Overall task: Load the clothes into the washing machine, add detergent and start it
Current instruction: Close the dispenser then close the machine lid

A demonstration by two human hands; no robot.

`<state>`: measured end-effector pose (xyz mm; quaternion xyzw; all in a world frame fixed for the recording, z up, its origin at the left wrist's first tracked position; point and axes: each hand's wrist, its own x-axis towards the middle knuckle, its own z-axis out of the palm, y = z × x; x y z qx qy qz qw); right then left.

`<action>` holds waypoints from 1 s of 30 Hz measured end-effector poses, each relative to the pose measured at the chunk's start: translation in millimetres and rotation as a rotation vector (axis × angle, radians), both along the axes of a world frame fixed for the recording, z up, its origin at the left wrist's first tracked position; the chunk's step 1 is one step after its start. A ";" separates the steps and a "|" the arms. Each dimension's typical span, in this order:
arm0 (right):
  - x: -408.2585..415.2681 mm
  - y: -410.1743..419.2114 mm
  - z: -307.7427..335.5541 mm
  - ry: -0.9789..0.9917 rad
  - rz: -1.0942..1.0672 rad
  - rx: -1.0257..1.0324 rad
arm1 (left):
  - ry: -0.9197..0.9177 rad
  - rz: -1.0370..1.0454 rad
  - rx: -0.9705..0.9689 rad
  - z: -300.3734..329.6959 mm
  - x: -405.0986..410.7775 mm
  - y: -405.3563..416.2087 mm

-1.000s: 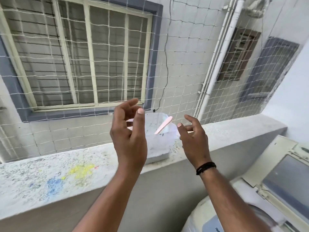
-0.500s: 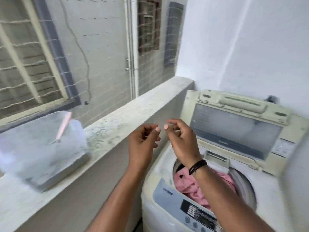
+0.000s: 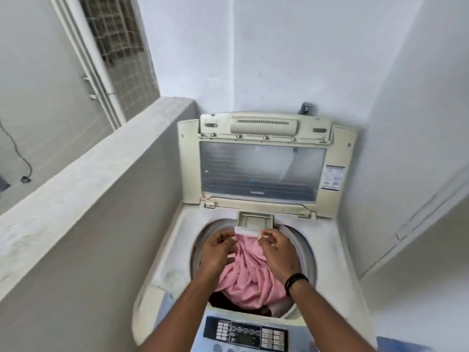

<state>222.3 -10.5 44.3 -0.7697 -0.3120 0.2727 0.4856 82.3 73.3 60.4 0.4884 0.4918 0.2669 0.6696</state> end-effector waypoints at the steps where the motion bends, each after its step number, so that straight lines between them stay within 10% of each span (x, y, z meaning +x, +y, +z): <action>1: 8.7 -0.5 -12.3 0.027 -0.024 -0.026 | 0.024 -0.016 -0.022 -9.6 10.8 3.5; 17: 80.7 50.3 -123.0 0.313 -0.164 -0.203 | 0.200 -0.006 -0.171 -92.6 76.0 56.8; 30: 93.6 72.1 -105.4 0.171 -0.251 -0.160 | 0.168 0.005 -0.113 -121.9 86.3 71.6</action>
